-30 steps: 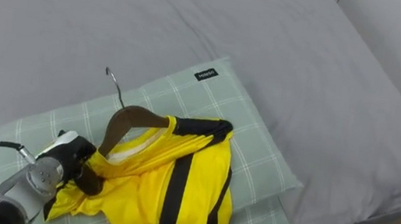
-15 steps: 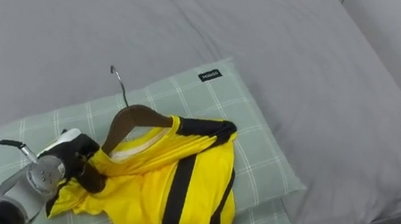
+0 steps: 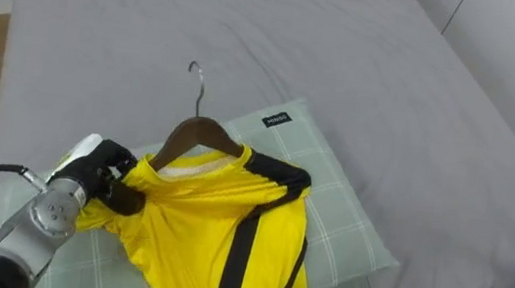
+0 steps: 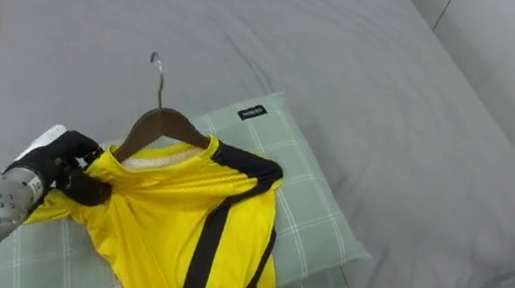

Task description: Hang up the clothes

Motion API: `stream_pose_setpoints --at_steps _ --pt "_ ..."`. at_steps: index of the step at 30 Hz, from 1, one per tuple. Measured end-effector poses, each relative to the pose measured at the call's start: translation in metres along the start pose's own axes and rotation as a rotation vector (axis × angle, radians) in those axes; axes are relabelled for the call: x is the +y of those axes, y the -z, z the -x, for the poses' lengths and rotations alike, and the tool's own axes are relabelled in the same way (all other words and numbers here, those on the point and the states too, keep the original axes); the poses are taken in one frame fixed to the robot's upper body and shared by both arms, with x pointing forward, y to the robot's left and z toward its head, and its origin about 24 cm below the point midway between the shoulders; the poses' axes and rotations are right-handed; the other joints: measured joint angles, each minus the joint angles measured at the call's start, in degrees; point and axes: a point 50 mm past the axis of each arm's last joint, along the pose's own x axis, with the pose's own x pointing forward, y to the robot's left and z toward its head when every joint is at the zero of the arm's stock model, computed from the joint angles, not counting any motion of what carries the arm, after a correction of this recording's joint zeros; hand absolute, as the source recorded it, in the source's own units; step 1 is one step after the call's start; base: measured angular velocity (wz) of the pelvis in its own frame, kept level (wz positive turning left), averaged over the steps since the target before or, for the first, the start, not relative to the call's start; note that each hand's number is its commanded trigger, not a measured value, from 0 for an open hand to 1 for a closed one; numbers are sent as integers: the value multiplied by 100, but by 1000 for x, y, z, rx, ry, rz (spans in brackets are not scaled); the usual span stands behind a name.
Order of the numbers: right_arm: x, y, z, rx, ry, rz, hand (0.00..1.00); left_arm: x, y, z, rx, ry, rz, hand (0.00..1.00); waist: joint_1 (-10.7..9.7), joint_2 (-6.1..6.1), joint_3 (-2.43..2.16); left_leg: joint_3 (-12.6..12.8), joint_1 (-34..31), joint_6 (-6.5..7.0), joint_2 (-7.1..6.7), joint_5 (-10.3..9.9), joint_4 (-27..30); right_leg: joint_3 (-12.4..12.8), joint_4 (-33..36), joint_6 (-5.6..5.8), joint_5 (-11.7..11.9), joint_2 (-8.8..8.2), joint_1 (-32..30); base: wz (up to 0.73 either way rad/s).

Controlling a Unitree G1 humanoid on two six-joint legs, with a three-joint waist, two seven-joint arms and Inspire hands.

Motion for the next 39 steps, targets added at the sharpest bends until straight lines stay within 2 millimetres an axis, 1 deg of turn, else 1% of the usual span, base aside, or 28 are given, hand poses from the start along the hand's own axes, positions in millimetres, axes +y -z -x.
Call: stream_pose_setpoints --at_steps 1,2,4,5,7,8,13,18,20,22,24,28,32,37,39 --pt "-4 7 1 17 11 -8 0 -3 1 3 -15 2 1 100 65 20 -50 7 119 -3 1 1 -79 -8 -118 -1 -1 12 127 0" --pt "-6 9 2 23 18 -11 0 -4 1 5 -23 2 1 100 89 29 -57 11 178 -5 2 3 -104 -17 -157 -2 0 14 200 0" --pt "-14 21 5 50 38 -15 0 -11 7 13 -45 9 4 100 112 75 -103 -8 391 -14 -2 8 -191 -62 -218 -2 0 12 412 6" --pt "-15 23 6 56 40 -18 0 -13 8 15 -50 11 5 100 116 79 -108 -20 425 -14 -2 8 -199 -69 -220 0 -3 12 446 6" --pt "-16 27 7 63 41 -34 0 -16 10 21 -69 14 9 100 191 72 -109 -24 546 -22 -3 13 -242 -79 -237 4 -23 15 560 0" --pt "-16 27 7 65 39 -33 0 -17 9 22 -76 16 10 100 196 69 -107 -26 578 -24 -4 14 -252 -82 -240 4 -25 15 590 0" --pt "-18 34 8 85 54 -70 0 -18 -9 34 -194 2 20 100 245 53 -110 -143 733 -33 -10 7 -269 -201 -343 5 -31 7 841 12" --pt "-18 36 9 88 54 -74 0 -21 -11 45 -235 0 26 100 270 27 -126 -218 879 -68 -9 -23 -303 -219 -506 9 -33 39 1066 4" --pt "-18 39 10 95 55 -75 0 -21 -12 47 -244 -1 23 100 295 20 -134 -255 895 -78 -5 -31 -302 -246 -510 8 -33 43 1094 7" --pt "-18 47 12 115 56 -81 0 -21 -14 50 -260 -5 19 100 394 21 -134 -252 993 -94 8 -47 -331 -250 -515 2 -30 59 1174 0" --pt "-18 52 13 126 58 -89 0 -21 -14 53 -268 -8 8 100 410 24 -137 -256 1100 -107 10 -57 -374 -258 -532 -1 -52 64 1277 0" --pt "-18 52 13 124 57 -107 0 -23 -8 56 -255 -9 4 100 409 27 -138 -258 1284 -121 18 -94 -404 -262 -614 3 -74 78 1482 0" --pt "-18 52 13 123 41 -115 0 -24 -7 56 -251 -8 -5 100 412 28 -138 -257 1353 -120 19 -111 -419 -261 -614 7 -86 80 1541 0" --pt "-19 56 15 127 39 -146 0 -23 -10 57 -263 -12 -6 100 412 29 -137 -258 1476 -124 18 -135 -470 -264 -618 15 -114 85 1641 0" --pt "-20 57 15 129 36 -148 0 -21 -11 60 -277 -24 1 100 395 28 -136 -258 1480 -123 17 -136 -470 -263 -618 15 -126 84 1650 0"
